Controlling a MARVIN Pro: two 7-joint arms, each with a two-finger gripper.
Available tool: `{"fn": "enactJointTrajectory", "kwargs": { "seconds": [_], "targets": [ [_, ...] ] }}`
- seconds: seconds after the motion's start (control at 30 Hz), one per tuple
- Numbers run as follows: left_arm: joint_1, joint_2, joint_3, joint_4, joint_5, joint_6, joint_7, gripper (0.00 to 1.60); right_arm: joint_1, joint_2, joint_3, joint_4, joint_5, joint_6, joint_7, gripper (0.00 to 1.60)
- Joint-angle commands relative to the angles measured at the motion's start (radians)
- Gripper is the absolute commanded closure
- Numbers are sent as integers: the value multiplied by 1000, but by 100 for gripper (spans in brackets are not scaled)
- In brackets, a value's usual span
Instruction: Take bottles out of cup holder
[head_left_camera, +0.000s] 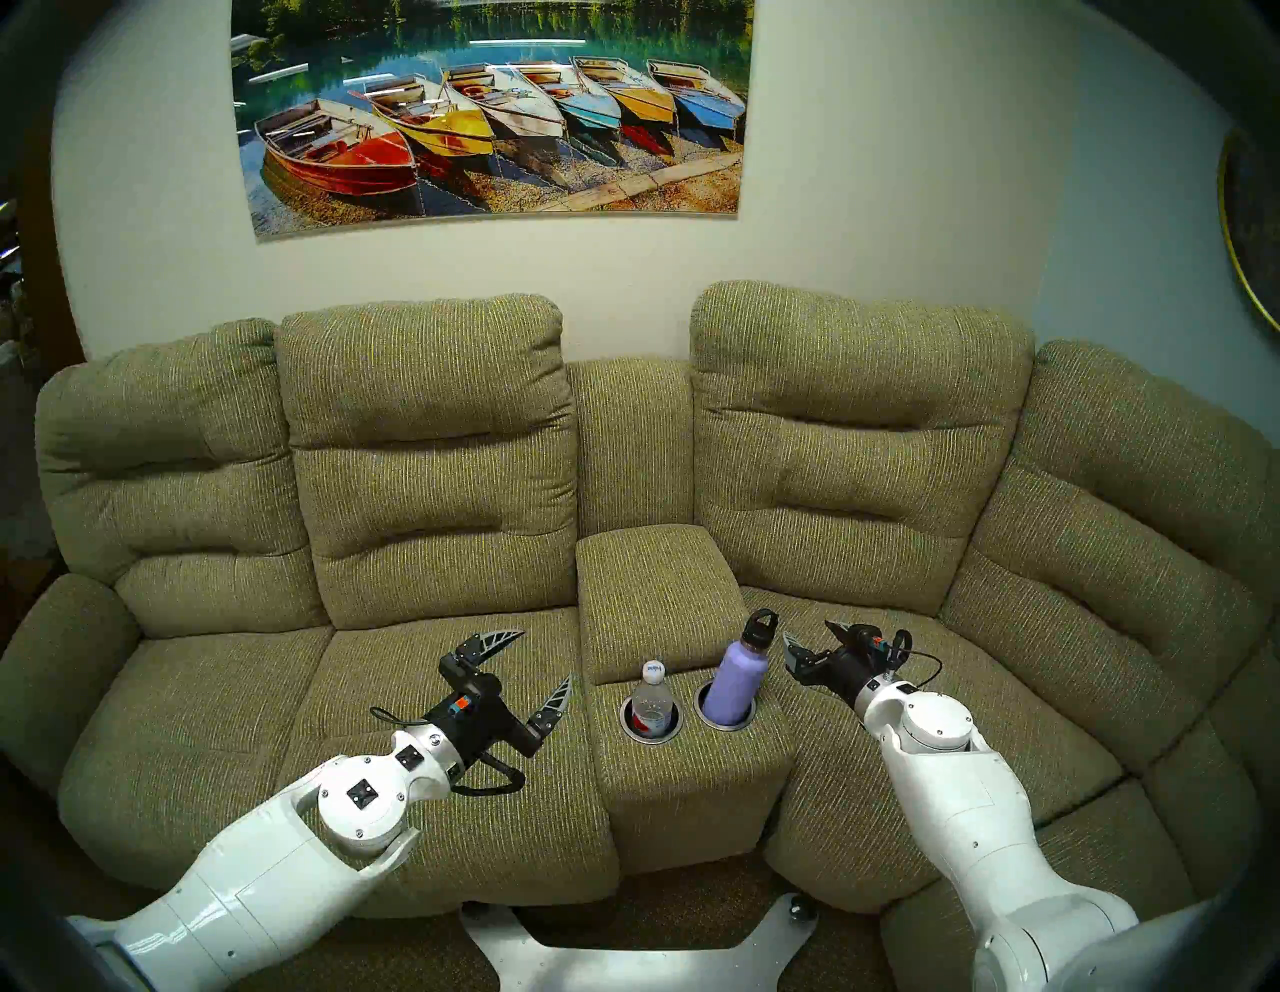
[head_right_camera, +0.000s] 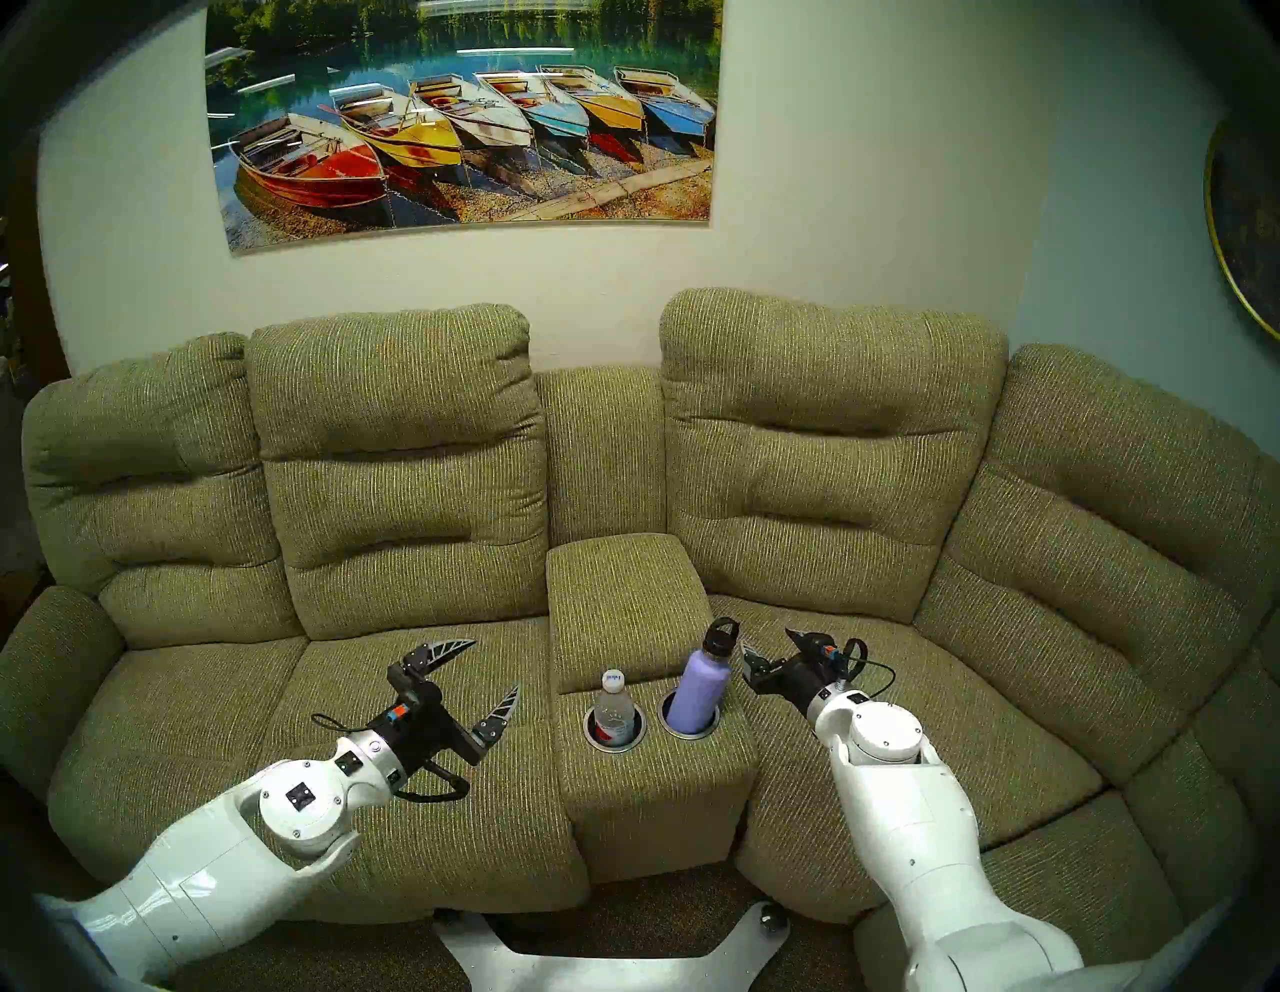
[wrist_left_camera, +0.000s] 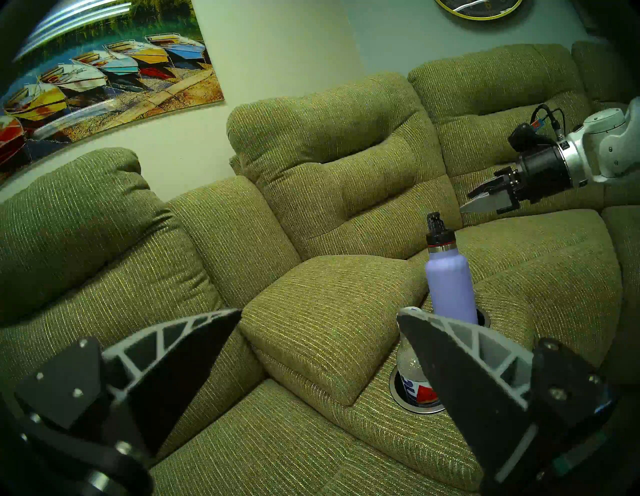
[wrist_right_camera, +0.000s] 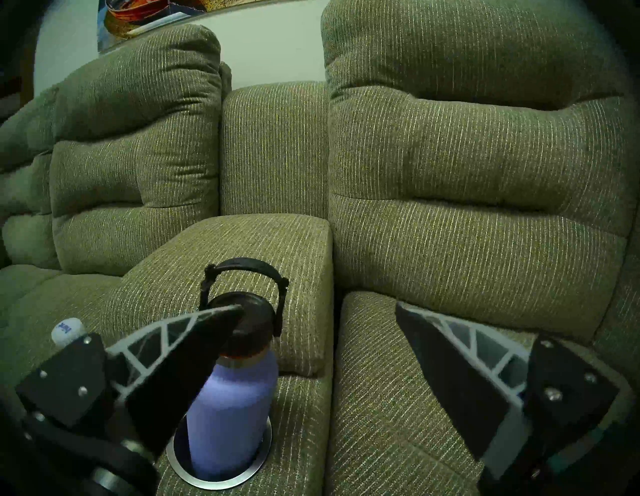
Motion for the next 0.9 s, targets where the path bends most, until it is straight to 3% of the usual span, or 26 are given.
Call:
{"fn": "enactJointTrajectory", "kwargs": {
  "seconds": [0.0,0.47,0.87],
  "targets": [
    [-3,-1,-1,-13,-1,-3,0,0,64,-9,-2,26,4,-30,7,0],
    [-3,0,0,-12,-1,-3,1,0,157,-21,-18,135,-10,-49,-5,0],
    [-3,1,0,-13,-2,-3,1,0,152,-24,-15,137,-6,-59,-20,0]
  ]
}}
